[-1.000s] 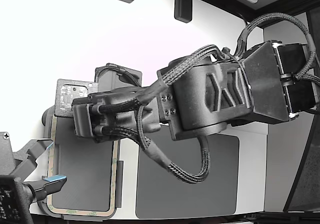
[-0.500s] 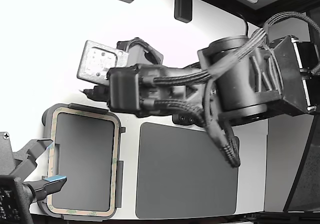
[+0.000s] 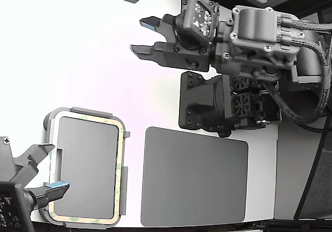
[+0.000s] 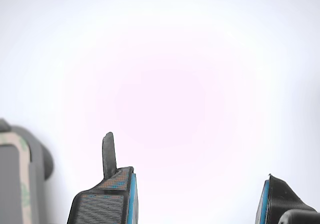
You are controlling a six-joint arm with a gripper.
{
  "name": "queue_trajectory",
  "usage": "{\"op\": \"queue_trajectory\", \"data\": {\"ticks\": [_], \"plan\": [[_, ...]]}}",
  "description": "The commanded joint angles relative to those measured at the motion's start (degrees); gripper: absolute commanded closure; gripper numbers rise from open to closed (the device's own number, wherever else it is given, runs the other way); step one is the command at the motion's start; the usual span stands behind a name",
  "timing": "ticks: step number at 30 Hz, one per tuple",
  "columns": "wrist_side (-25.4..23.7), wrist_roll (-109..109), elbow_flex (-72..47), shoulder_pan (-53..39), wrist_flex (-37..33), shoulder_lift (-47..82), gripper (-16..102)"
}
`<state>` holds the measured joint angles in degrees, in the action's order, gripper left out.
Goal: Move top rectangular frame to the holder.
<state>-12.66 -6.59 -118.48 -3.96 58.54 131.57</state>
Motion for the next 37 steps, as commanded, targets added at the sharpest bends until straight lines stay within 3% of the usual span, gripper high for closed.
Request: {"op": "queue_trajectory", "data": {"ticks": [1,16,25,28,37], "plan": [[0.1,-1.4,-11.4,1.0,-2.7,13.4,-14],[2.4,-0.2,-32.3,0.6,-3.2,36.8,-14],[-2.1,-4.1,-32.4,0.5,-1.8,37.8,-14],[1.2,-1.4,-32.6,0.4,-2.7,37.8,-14],[1.1,-1.5,-32.7,0.4,-2.7,37.8,-14]]}}
